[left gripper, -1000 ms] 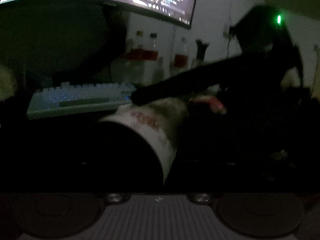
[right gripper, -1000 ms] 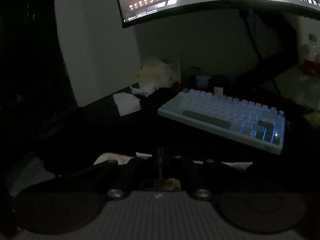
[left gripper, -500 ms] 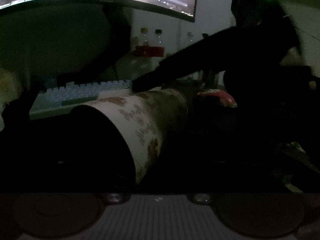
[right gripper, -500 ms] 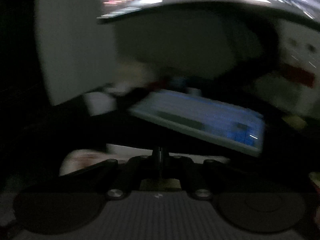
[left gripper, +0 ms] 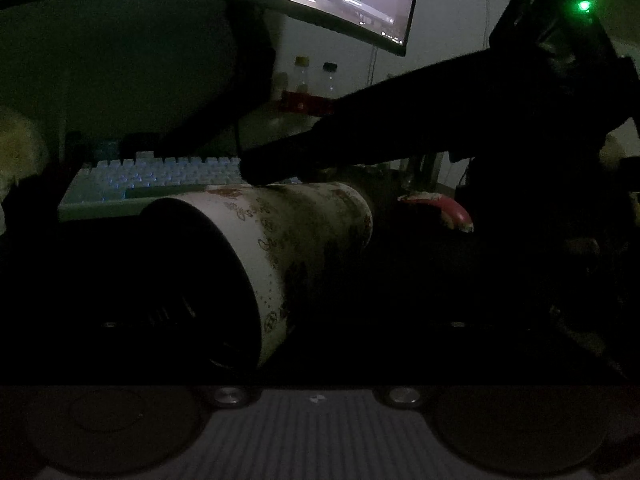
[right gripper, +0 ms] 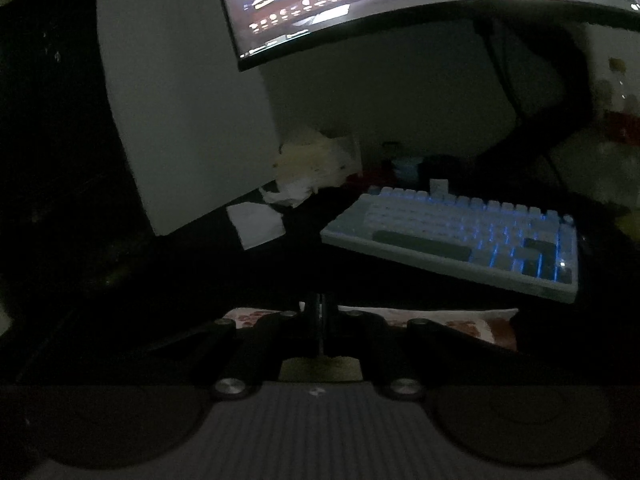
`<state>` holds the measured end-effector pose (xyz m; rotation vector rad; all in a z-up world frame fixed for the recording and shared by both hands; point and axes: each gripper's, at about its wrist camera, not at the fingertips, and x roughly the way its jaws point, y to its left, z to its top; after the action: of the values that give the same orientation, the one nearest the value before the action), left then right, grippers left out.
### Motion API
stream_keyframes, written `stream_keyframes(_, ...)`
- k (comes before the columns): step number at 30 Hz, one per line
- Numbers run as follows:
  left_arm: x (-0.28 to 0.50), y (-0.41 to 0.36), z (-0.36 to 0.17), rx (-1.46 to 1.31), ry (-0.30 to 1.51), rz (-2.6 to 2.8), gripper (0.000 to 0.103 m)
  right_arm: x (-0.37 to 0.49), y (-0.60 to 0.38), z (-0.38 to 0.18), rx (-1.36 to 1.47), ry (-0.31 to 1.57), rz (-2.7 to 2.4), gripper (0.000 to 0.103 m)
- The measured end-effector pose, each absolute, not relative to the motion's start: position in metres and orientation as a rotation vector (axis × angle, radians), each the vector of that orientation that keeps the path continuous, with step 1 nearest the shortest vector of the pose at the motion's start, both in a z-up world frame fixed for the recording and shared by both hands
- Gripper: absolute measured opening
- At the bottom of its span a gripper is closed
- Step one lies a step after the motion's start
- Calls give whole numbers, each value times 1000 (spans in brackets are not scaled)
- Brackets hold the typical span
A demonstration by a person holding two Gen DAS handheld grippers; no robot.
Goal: Clean container
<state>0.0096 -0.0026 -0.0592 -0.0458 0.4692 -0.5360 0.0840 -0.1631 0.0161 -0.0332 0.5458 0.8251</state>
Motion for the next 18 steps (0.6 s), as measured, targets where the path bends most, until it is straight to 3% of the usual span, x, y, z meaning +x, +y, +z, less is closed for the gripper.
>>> stream_keyframes(8, 10, -2, -60, -43, 466, -537, 92, 93, -185, 43, 13, 574, 836, 7)
stream_keyframes(9, 10, -2, -60, -42, 466, -538, 92, 99, -186, 50, 11, 595, 834, 15)
stream_keyframes(10, 10, -2, -60, -43, 466, -539, 92, 108, -186, 56, 1, 631, 838, 42)
stream_keyframes(11, 9, -2, -60, -45, 467, -539, 92, 120, -185, 64, -7, 667, 832, 62)
stream_keyframes(16, 6, -3, -61, -42, 464, -538, 92, 192, -163, 76, -136, 967, 834, 78)
stream_keyframes(18, 6, -5, -61, -36, 462, -537, 94, 215, -147, 68, -200, 1106, 824, 79)
